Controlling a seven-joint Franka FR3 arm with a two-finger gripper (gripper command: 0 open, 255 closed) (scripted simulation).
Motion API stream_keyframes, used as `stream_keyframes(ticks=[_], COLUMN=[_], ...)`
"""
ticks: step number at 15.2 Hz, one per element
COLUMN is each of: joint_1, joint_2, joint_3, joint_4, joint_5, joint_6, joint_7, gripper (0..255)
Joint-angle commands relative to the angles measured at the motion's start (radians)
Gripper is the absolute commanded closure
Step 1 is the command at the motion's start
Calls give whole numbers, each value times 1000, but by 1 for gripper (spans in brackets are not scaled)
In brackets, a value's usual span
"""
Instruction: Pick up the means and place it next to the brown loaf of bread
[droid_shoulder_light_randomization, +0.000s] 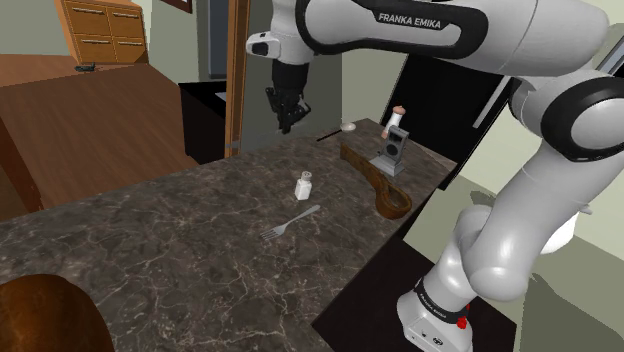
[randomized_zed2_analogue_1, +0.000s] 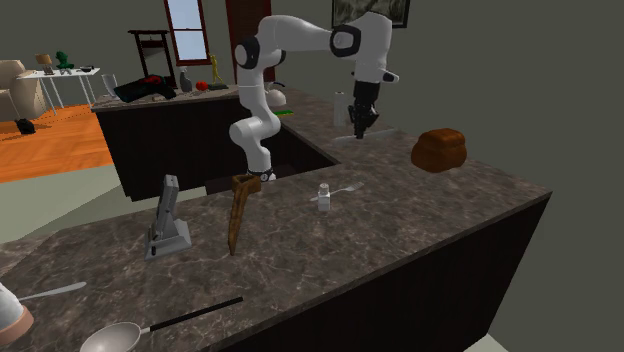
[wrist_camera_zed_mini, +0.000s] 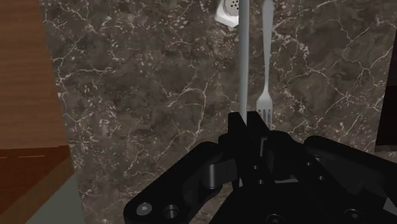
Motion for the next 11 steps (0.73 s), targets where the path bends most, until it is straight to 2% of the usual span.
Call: stream_keyframes(ticks=[1,11], joint_1=[24,135], joint_2=[-15,-33], joint_3=[25,152], joint_4=[-22,-33], joint_5=[4,26], joint_6=[-1,-37], joint_7=[51,284], gripper=[255,255])
